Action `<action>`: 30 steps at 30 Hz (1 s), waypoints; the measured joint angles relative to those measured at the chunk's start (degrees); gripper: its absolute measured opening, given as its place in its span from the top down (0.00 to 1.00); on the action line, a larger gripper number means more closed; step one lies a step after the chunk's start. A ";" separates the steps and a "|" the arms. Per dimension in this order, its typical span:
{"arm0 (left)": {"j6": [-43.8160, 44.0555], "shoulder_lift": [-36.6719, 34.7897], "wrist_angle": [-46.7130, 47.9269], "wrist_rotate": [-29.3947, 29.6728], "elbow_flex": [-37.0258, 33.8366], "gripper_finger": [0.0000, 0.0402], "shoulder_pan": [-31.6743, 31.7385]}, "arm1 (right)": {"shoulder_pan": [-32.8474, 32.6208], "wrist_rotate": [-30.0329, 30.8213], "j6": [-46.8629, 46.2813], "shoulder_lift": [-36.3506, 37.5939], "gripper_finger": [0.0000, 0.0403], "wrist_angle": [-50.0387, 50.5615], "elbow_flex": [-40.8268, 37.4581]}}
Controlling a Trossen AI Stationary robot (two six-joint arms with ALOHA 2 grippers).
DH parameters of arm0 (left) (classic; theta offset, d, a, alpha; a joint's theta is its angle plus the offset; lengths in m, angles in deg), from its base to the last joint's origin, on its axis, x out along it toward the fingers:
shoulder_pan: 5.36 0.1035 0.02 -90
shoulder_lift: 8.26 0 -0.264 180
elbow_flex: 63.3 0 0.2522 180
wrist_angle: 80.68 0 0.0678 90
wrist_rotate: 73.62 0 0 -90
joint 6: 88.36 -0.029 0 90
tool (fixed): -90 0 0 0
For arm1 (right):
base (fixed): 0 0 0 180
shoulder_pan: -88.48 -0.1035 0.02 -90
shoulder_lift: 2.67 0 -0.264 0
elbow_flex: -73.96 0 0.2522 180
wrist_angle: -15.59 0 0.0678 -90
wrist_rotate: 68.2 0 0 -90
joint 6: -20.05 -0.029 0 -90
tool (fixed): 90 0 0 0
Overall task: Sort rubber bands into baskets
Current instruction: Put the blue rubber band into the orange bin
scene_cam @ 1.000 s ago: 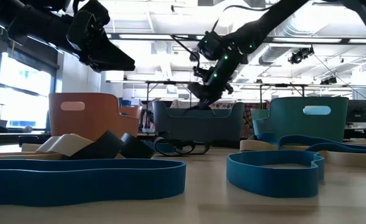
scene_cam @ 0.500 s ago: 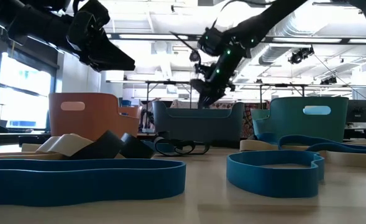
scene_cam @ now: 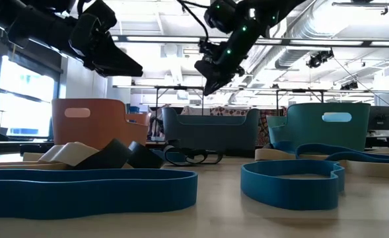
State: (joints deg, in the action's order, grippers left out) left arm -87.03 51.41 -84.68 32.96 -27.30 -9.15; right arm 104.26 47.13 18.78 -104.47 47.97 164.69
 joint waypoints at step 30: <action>1.59 0.01 1.25 -0.61 0.00 0.61 -0.02 | -29.37 10.65 -18.35 20.41 1.00 -8.50 -26.53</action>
State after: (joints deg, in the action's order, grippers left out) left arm -85.44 51.42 -83.43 32.34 -27.30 -9.17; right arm 74.89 57.78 0.43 -84.06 39.47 138.15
